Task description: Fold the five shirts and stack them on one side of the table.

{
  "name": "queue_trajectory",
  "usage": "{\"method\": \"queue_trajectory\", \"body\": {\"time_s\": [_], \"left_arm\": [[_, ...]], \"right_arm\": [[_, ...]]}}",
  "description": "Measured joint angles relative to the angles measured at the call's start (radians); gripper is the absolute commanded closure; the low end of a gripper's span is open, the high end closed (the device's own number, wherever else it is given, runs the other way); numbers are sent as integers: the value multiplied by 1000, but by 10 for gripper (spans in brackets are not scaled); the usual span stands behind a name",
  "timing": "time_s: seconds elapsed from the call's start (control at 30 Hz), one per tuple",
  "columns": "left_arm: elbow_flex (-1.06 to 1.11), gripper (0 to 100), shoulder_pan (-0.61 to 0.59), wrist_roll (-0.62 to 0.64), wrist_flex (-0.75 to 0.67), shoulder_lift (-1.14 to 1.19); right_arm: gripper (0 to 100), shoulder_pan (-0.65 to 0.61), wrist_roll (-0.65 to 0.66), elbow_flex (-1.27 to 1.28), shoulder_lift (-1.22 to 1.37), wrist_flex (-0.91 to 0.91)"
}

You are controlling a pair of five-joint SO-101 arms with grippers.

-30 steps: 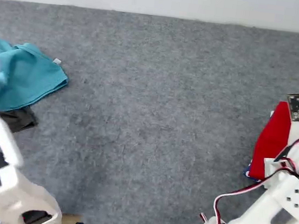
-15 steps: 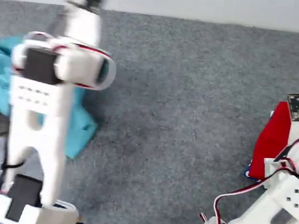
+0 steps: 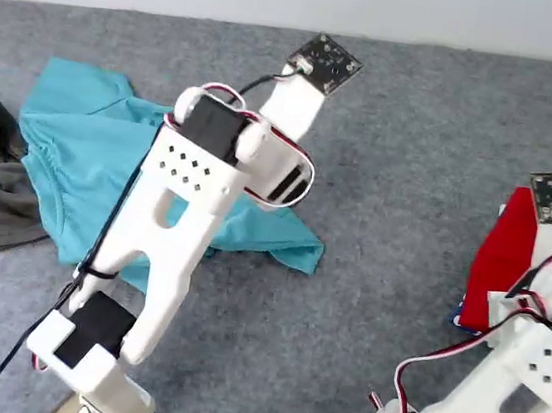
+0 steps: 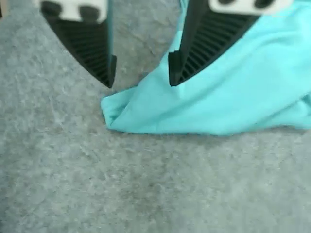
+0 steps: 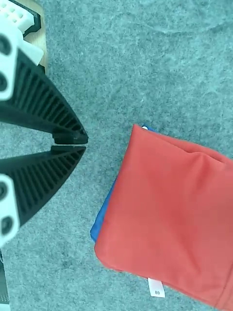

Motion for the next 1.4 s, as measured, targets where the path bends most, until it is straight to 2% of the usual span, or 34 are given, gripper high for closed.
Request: {"method": "queue_trajectory", "body": {"time_s": [0.1,0.2,0.33,0.53,0.77,1.0,1.2,1.4], "left_arm": [[3,816,-35,-38,0,-37],[98,816,-86,-87,0,-124],[351,825,-190,-169,0,-265],[744,844,-388,-377,0,-407],[1003,794,-571,-574,-110,-417],[1155,788,-588,-606,-236,-417],[1198,790,-583,-606,-316,-410],[1132,791,-585,-606,-351,-210]], "right_arm": [[987,0,0,0,0,0],[987,0,0,0,0,0],[987,0,0,0,0,0],[987,0,0,0,0,0],[987,0,0,0,0,0],[987,0,0,0,0,0],[987,0,0,0,0,0],[987,0,0,0,0,0]]}}
